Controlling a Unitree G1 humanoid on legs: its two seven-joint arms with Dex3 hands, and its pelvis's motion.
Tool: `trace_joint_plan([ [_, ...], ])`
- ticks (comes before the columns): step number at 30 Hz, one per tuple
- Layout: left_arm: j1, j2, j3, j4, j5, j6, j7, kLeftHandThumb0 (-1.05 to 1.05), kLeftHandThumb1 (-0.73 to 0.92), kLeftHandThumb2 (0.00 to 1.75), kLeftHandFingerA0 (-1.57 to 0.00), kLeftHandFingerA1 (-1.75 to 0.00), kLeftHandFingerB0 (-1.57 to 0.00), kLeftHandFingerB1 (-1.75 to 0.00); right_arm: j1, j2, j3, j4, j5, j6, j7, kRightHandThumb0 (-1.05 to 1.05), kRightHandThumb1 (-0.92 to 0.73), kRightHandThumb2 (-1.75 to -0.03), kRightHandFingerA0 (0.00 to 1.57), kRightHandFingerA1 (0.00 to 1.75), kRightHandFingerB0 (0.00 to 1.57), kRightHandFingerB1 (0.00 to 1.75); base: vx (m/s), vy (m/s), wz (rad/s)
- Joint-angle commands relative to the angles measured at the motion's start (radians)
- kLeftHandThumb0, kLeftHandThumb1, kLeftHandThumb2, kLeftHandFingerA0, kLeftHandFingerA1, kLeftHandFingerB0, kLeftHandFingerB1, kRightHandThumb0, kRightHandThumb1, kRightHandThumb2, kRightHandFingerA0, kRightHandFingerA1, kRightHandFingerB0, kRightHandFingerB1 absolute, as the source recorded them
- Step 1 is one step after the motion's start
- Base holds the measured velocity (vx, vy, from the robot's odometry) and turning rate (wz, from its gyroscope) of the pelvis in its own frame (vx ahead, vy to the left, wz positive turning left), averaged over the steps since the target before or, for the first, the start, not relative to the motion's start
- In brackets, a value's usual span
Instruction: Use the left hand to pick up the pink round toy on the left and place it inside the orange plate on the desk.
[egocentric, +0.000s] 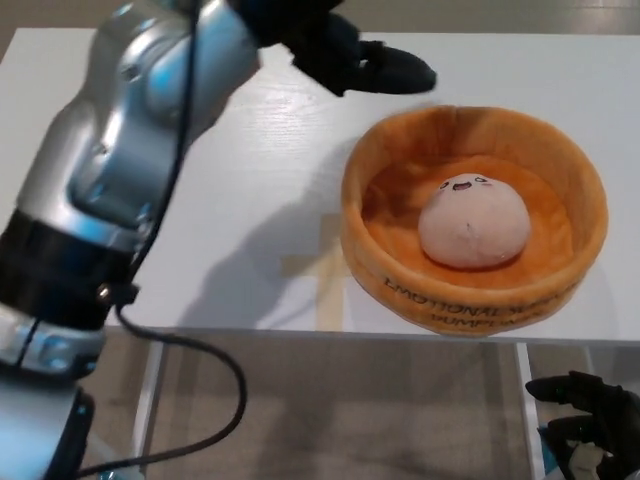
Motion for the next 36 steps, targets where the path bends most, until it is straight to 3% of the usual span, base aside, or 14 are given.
trace_joint_plan([
  [1, 0.361, 0.199, 0.358, -0.356, -0.759, 0.096, -0.409, -0.24, 0.73, 0.61, -0.54, -0.43, -0.44, -0.36, 0.018, -0.02, -0.006, 0.007, 0.007, -0.008, 0.014, -0.08, -0.64, -0.58, 0.6, 0.55, 0.67, 0.51, 0.0, 0.0, 0.0],
  [3, 0.42, 0.261, 0.429, -0.379, -0.851, 0.118, -0.511, -0.26, 0.71, 0.61, -0.58, -0.44, -0.5, -0.37, 0.012, -0.022, -0.008, 0.011, 0.009, 0.002, 0.017, -0.08, -0.64, -0.58, 0.58, 0.53, 0.67, 0.51, 0.0, 0.0, 0.0],
  [7, 0.581, 0.335, 0.603, -0.418, -1.089, 0.328, -0.729, -0.19, 0.69, 0.6, -0.64, -0.51, -0.59, -0.45, 0.012, -0.024, -0.009, 0.011, 0.009, 0.007, 0.013, -0.09, -0.64, -0.58, 0.61, 0.55, 0.68, 0.51, 0.0, 0.0, 0.0],
  [13, 0.712, 0.38, 0.679, -0.405, -1.194, 0.377, -0.895, -0.25, 0.67, 0.6, -0.65, -0.51, -0.68, -0.49, 0.015, -0.017, -0.007, 0.012, 0.007, 0.008, 0.01, -0.08, -0.64, -0.58, 0.59, 0.54, 0.68, 0.51, 0.0, 0.0, 0.0],
  [14, 0.741, 0.392, 0.689, -0.389, -1.199, 0.4, -0.938, -0.32, 0.52, 0.91, -0.67, -0.7, -0.65, -0.67, 0.016, -0.016, -0.006, 0.013, 0.007, 0.008, 0.009, -0.08, -0.64, -0.58, 0.58, 0.54, 0.67, 0.51, 0.0, 0.0, 0.0],
  [16, 0.779, 0.409, 0.7, -0.368, -1.205, 0.419, -0.988, -0.32, 0.52, 0.91, -0.67, -0.7, -0.65, -0.67, 0.018, -0.015, -0.006, 0.013, 0.006, 0.007, 0.008, -0.08, -0.64, -0.58, 0.58, 0.54, 0.67, 0.51, 0.0, 0.0, 0.0],
  [17, 0.788, 0.408, 0.694, -0.351, -1.206, 0.42, -1.007, -0.24, 0.67, 0.59, -0.78, -0.6, -0.71, -0.54, 0.019, -0.015, -0.007, 0.014, 0.008, 0.008, 0.009, -0.08, -0.64, -0.58, 0.59, 0.55, 0.68, 0.52, 0.0, 0.0, 0.0],
  [24, 0.801, 0.403, 0.506, -0.145, -1.136, 0.424, -1.219, -0.32, 0.69, 0.61, -0.67, -0.56, -0.63, -0.5, 0.022, -0.017, -0.002, 0.02, 0.001, 0.021, 0.002, -0.09, -0.63, -0.58, 0.63, 0.55, 0.68, 0.5, 0.0, 0.0, 0.0],
  [25, 0.802, 0.398, 0.479, -0.124, -1.12, 0.422, -1.232, -0.33, 0.52, 0.94, -0.66, -0.71, -0.54, -0.64, 0.021, -0.017, -0.002, 0.02, 0.0, 0.02, 0.001, -0.09, -0.63, -0.58, 0.63, 0.55, 0.68, 0.51, 0.0, 0.0, 0.0],
  [26, 0.803, 0.396, 0.463, -0.111, -1.11, 0.421, -1.241, -0.33, 0.52, 0.94, -0.66, -0.71, -0.54, -0.64, 0.021, -0.017, -0.002, 0.019, 0.001, 0.02, 0.002, -0.09, -0.63, -0.58, 0.63, 0.55, 0.68, 0.51, 0.0, 0.0, 0.0],
  [27, 0.797, 0.382, 0.426, -0.077, -1.083, 0.423, -1.247, -0.25, 0.67, 0.59, -0.76, -0.57, -0.64, -0.49, 0.021, -0.017, -0.003, 0.019, 0.001, 0.02, 0.004, -0.09, -0.64, -0.58, 0.62, 0.54, 0.67, 0.5, 0.0, 0.0, 0.0],
  [32, 0.774, 0.332, 0.318, 0.044, -0.987, 0.454, -1.247, -0.23, 0.66, 0.58, -0.86, -0.58, -0.7, -0.46, 0.02, -0.017, -0.007, 0.02, 0.007, 0.02, 0.01, -0.08, -0.63, -0.58, 0.62, 0.55, 0.67, 0.51, 0.0, 0.0, 0.0],
  [33, 0.766, 0.313, 0.281, 0.09, -0.937, 0.466, -1.225, -0.3, 0.49, 0.85, -0.85, -0.76, -0.67, -0.64, 0.022, -0.017, -0.008, 0.02, 0.008, 0.021, 0.011, -0.1, -0.64, -0.58, 0.6, 0.53, 0.67, 0.5, 0.0, 0.0, 0.0],
  [36, 0.726, 0.259, 0.207, 0.238, -0.826, 0.515, -1.19, -0.25, 0.49, 0.86, -0.78, -0.77, -0.63, -0.65, 0.024, -0.019, -0.008, 0.018, 0.008, 0.02, 0.009, -0.09, -0.64, -0.58, 0.61, 0.54, 0.67, 0.51, 0.0, 0.0, 0.0],
])
